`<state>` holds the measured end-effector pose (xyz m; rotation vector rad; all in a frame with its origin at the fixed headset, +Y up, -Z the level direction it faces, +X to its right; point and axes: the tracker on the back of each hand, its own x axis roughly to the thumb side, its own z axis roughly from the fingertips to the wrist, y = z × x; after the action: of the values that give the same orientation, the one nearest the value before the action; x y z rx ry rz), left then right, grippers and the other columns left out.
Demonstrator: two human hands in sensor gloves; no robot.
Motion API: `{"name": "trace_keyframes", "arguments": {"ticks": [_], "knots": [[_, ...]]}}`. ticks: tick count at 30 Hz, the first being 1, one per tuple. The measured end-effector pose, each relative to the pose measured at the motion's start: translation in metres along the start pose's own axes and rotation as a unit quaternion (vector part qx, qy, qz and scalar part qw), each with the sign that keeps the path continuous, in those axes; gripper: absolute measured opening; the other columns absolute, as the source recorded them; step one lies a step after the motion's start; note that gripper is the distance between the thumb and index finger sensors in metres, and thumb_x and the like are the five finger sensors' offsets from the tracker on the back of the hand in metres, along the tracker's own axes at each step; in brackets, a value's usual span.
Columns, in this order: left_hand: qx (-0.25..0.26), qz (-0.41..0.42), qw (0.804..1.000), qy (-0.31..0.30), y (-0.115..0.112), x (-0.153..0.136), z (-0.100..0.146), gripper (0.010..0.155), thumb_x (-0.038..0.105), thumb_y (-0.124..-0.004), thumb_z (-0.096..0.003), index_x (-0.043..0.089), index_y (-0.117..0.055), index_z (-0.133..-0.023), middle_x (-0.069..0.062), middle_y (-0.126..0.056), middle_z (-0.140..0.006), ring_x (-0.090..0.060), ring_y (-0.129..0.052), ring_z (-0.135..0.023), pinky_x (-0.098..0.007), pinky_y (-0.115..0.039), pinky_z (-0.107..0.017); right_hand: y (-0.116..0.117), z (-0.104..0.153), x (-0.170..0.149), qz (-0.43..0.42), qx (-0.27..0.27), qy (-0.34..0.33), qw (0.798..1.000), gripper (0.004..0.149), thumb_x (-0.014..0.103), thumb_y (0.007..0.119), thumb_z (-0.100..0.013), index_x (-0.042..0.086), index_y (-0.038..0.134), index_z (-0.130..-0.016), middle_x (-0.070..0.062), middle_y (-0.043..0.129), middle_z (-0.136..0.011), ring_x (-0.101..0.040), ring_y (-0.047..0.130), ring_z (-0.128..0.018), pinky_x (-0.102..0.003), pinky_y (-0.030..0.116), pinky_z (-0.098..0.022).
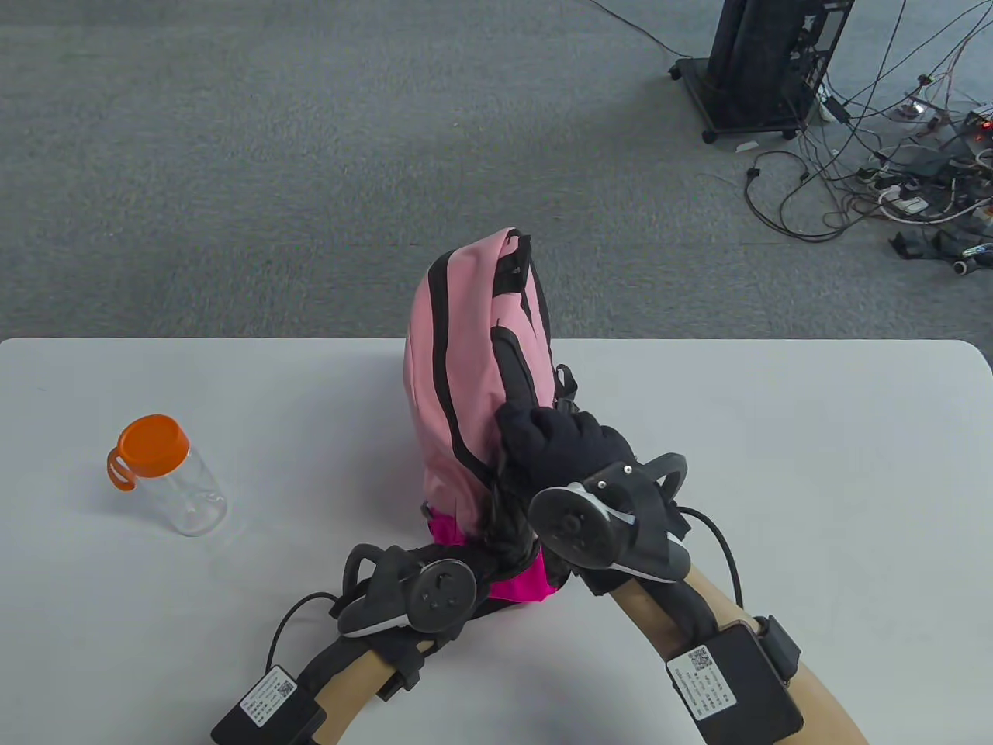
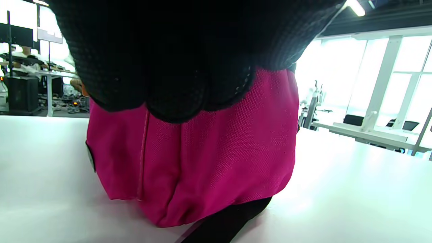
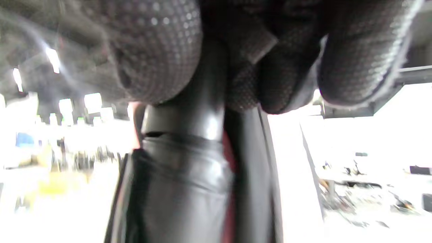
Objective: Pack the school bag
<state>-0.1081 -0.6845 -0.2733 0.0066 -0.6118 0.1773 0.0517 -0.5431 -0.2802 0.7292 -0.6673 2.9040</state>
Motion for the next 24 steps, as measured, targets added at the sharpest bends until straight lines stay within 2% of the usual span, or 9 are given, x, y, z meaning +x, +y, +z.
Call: {"name": "trace_keyframes", "arguments": {"ticks": [2,5,7,9,11,13,16,19,24], "knots": [[-0.003,-0.019,1.0,-0.007,-0.006,0.006,-0.002,0.036,0.035,-0.081,-0.049,0.02,-0.095,-0.08,-0.004,-0.109,-0.063,-0.028,-0.111,-0.058,-0.05,-0.097,-0.049,0.015,0.011,0.002,0.001,-0.058,-0.03,0.998,0.056,0.034,0.09,-0.036,0.019,0.079,-0.089,-0.025,0.095,-0.079,-0.043,0.104,-0.06,-0.062,0.093,-0.042],[0.006,-0.029,1.0,-0.009,-0.007,0.009,-0.002,0.035,0.035,-0.081,-0.0483,0.021,-0.096,-0.077,-0.004,-0.109,-0.064,-0.028,-0.111,-0.059,-0.05,-0.096,-0.051,0.014,0.016,-0.001,0.013,-0.055,-0.027,0.998,0.056,0.035,0.092,-0.036,0.02,0.081,-0.089,-0.023,0.097,-0.078,-0.043,0.104,-0.061,-0.063,0.092,-0.043],[-0.001,-0.025,1.0,0.001,-0.007,0.008,-0.003,0.036,0.036,-0.08,-0.0495,0.021,-0.095,-0.079,-0.014,-0.098,-0.082,-0.039,-0.099,-0.077,-0.058,-0.087,-0.061,0.013,0.017,-0.008,-0.002,-0.041,-0.023,0.999,0.055,0.037,0.09,-0.039,0.023,0.079,-0.091,-0.021,0.094,-0.083,-0.044,0.102,-0.066,-0.064,0.091,-0.046],[-0.026,-0.021,0.999,0.028,-0.004,0.006,-0.002,0.043,0.047,-0.077,-0.0503,0.022,-0.092,-0.081,-0.028,-0.077,-0.104,-0.062,-0.071,-0.1,-0.064,-0.075,-0.07,0.016,0.021,-0.021,-0.089,-0.011,-0.021,0.996,0.063,0.04,0.079,-0.044,0.022,0.067,-0.103,-0.025,0.082,-0.094,-0.051,0.089,-0.081,-0.07,0.08,-0.056],[-0.056,0.002,0.998,0.04,-0.002,0.004,-0.004,0.05,0.054,-0.08,-0.0478,0.019,-0.094,-0.079,-0.04,-0.057,-0.115,-0.074,-0.05,-0.104,-0.067,-0.069,-0.072,0.016,0.026,-0.032,-0.181,-0.018,-0.012,0.983,0.075,0.037,0.075,-0.046,0.009,0.048,-0.11,-0.031,0.065,-0.105,-0.059,0.072,-0.092,-0.079,0.065,-0.062],[-0.035,0.006,0.998,0.043,-0.001,0.003,-0.007,0.05,0.057,-0.082,-0.0453,0.018,-0.099,-0.071,-0.045,-0.057,-0.115,-0.076,-0.052,-0.101,-0.065,-0.073,-0.071,0.011,0.029,-0.047,-0.181,-0.052,0.024,0.982,0.074,0.035,0.071,-0.047,0.006,0.045,-0.11,-0.032,0.063,-0.105,-0.06,0.071,-0.092,-0.078,0.065,-0.061],[0.002,-0.042,0.998,0.038,-0.002,0.005,-0.015,0.048,0.061,-0.088,-0.0397,0.018,-0.104,-0.054,-0.037,-0.069,-0.115,-0.07,-0.06,-0.103,-0.062,-0.079,-0.069,0.011,0.027,-0.075,-0.144,-0.041,0.09,0.985,0.073,0.032,0.073,-0.048,0.004,0.047,-0.11,-0.033,0.063,-0.105,-0.061,0.07,-0.092,-0.077,0.067,-0.06],[0.056,-0.117,0.991,0.019,-0.006,0.01,-0.018,0.042,0.061,-0.096,-0.0324,0.021,-0.105,-0.041,-0.028,-0.083,-0.11,-0.065,-0.071,-0.102,-0.058,-0.084,-0.068,0.029,0.028,-0.109,-0.154,0.055,0.177,0.971,0.075,0.032,0.073,-0.049,0.003,0.042,-0.11,-0.034,0.055,-0.108,-0.062,0.065,-0.094,-0.077,0.065,-0.062],[0.078,-0.22,0.972,-0.033,-0.011,0.008,-0.014,0.036,0.055,-0.103,-0.0255,0.021,-0.103,-0.037,-0.016,-0.086,-0.11,-0.054,-0.072,-0.107,-0.051,-0.086,-0.071,0.054,0.039,-0.159,-0.2,0.045,0.245,0.948,0.073,0.03,0.075,-0.048,0.003,0.045,-0.11,-0.034,0.058,-0.108,-0.061,0.069,-0.093,-0.076,0.068,-0.06]]}}
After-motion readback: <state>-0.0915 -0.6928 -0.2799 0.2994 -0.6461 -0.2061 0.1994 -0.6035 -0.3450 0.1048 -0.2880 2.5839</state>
